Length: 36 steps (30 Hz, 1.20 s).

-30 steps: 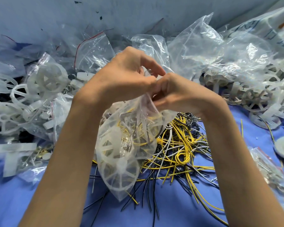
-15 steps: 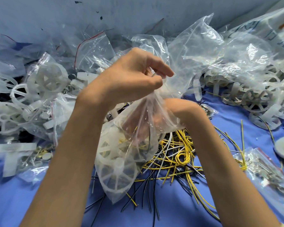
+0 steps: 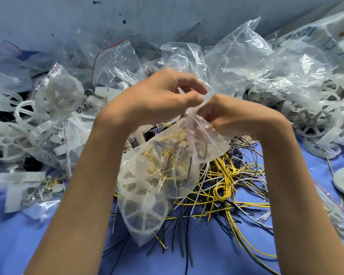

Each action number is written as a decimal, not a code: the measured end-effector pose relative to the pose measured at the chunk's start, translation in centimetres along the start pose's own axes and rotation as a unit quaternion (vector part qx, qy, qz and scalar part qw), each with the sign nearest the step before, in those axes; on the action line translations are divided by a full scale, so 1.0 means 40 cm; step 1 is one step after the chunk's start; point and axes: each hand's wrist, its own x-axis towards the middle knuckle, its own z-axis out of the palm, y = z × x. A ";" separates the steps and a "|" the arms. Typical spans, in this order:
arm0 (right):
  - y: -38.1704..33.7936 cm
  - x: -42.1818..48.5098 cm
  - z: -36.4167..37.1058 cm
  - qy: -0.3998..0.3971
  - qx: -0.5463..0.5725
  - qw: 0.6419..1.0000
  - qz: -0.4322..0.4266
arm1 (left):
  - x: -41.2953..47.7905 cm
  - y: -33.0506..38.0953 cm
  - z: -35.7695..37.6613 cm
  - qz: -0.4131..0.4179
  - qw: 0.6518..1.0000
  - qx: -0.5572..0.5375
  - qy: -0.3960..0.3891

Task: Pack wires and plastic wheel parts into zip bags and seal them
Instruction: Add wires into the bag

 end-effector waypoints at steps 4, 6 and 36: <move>0.013 -0.010 -0.006 -0.029 0.009 0.999 0.009 | 0.001 -0.015 -0.004 -0.017 0.999 -0.041 -0.028; 0.023 -0.018 -0.013 -0.040 0.062 0.997 0.011 | 0.005 -0.029 -0.007 -0.026 0.997 -0.062 -0.030; 0.011 -0.036 -0.034 0.008 -0.098 0.992 0.076 | 0.040 -0.254 0.006 -0.264 0.920 0.244 0.158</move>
